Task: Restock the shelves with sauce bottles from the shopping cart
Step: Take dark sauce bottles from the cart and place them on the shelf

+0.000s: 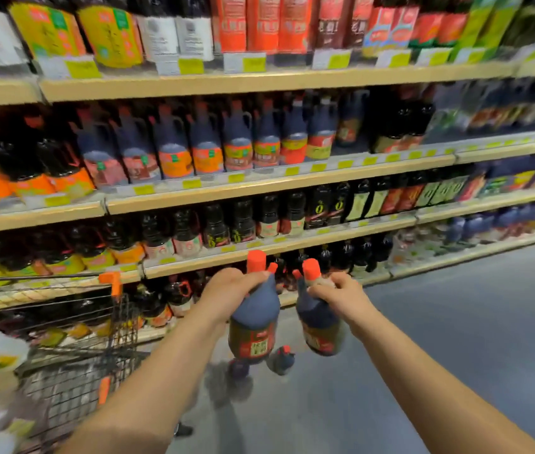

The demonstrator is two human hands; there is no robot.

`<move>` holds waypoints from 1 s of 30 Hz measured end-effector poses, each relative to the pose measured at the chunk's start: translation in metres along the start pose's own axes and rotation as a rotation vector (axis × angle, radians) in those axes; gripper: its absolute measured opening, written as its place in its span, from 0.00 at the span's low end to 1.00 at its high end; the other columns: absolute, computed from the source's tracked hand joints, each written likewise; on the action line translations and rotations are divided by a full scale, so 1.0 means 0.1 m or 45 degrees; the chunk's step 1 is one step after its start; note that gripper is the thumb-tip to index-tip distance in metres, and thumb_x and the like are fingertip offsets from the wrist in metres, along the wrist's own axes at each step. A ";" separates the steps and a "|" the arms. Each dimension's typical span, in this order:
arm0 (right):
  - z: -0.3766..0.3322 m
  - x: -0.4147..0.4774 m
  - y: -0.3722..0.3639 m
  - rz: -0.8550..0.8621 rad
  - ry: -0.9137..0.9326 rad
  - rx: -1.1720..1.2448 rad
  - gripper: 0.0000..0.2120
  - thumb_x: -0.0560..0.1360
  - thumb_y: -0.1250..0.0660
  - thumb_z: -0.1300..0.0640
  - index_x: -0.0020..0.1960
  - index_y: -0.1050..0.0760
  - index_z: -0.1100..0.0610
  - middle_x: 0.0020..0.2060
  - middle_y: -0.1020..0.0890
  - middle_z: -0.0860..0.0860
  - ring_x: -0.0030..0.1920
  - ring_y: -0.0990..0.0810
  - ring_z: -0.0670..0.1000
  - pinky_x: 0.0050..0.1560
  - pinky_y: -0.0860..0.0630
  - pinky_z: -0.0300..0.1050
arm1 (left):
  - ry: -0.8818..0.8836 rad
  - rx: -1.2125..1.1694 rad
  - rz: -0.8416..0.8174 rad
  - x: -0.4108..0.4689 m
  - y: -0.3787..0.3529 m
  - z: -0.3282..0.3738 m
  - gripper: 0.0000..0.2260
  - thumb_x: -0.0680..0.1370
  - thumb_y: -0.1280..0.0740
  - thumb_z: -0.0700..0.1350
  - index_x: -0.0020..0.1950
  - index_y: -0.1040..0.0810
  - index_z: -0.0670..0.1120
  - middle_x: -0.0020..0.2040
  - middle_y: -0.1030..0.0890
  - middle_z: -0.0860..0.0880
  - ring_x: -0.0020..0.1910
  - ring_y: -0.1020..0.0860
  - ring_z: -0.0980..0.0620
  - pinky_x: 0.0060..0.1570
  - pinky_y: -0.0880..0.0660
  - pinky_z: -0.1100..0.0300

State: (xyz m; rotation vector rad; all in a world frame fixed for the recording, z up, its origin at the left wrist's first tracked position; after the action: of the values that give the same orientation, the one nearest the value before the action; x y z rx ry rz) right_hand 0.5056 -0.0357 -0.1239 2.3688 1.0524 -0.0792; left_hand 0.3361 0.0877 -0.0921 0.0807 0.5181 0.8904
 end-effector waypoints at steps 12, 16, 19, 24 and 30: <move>0.45 0.68 1.74 0.084 0.032 -0.007 0.16 0.69 0.28 0.58 0.37 0.37 0.57 0.33 0.35 0.55 0.36 0.33 0.51 0.36 0.39 0.45 | -0.125 -0.026 -0.085 0.45 -1.65 1.07 0.11 0.73 0.31 0.48 0.35 0.25 0.43 0.32 0.27 0.47 0.32 0.29 0.51 0.32 0.37 0.59; 0.46 1.09 2.02 0.109 0.012 0.020 0.16 0.69 0.29 0.59 0.36 0.37 0.57 0.34 0.35 0.55 0.36 0.33 0.52 0.37 0.38 0.46 | -0.154 0.045 -0.080 0.81 -1.91 1.36 0.12 0.70 0.36 0.36 0.29 0.34 0.44 0.29 0.33 0.47 0.29 0.35 0.50 0.30 0.41 0.58; 0.47 1.43 2.18 0.076 -0.025 0.020 0.17 0.71 0.29 0.56 0.37 0.38 0.56 0.35 0.33 0.55 0.38 0.31 0.53 0.39 0.34 0.48 | -0.194 0.127 -0.076 1.16 -2.11 1.55 0.12 0.68 0.38 0.33 0.28 0.37 0.44 0.28 0.35 0.46 0.29 0.38 0.49 0.30 0.43 0.58; 0.35 1.98 2.47 -0.127 -0.017 -0.099 0.18 0.71 0.27 0.55 0.38 0.38 0.54 0.33 0.35 0.50 0.34 0.35 0.48 0.34 0.39 0.42 | -0.207 0.037 -0.100 1.65 -2.37 1.87 0.12 0.63 0.37 0.35 0.28 0.39 0.45 0.28 0.37 0.47 0.30 0.39 0.49 0.32 0.44 0.57; 0.16 2.56 2.79 -0.034 0.114 -0.011 0.22 0.67 0.24 0.59 0.38 0.40 0.55 0.31 0.37 0.50 0.30 0.38 0.49 0.31 0.42 0.42 | -0.202 0.054 -0.056 2.14 -2.54 2.17 0.12 0.68 0.38 0.34 0.29 0.38 0.45 0.28 0.37 0.48 0.30 0.40 0.49 0.29 0.46 0.60</move>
State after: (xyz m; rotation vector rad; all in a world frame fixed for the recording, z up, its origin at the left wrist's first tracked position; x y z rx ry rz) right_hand 0.8821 -0.0249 -0.0786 2.3702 1.1236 0.0219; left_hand 0.7304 0.1201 -0.0585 0.1766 0.3890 0.8223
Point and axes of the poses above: each hand's wrist, its own x-axis towards the middle knuckle, its own y-axis out of the back of the hand, z = x × y, the point moved 4 cm from there along x, towards the middle knuckle
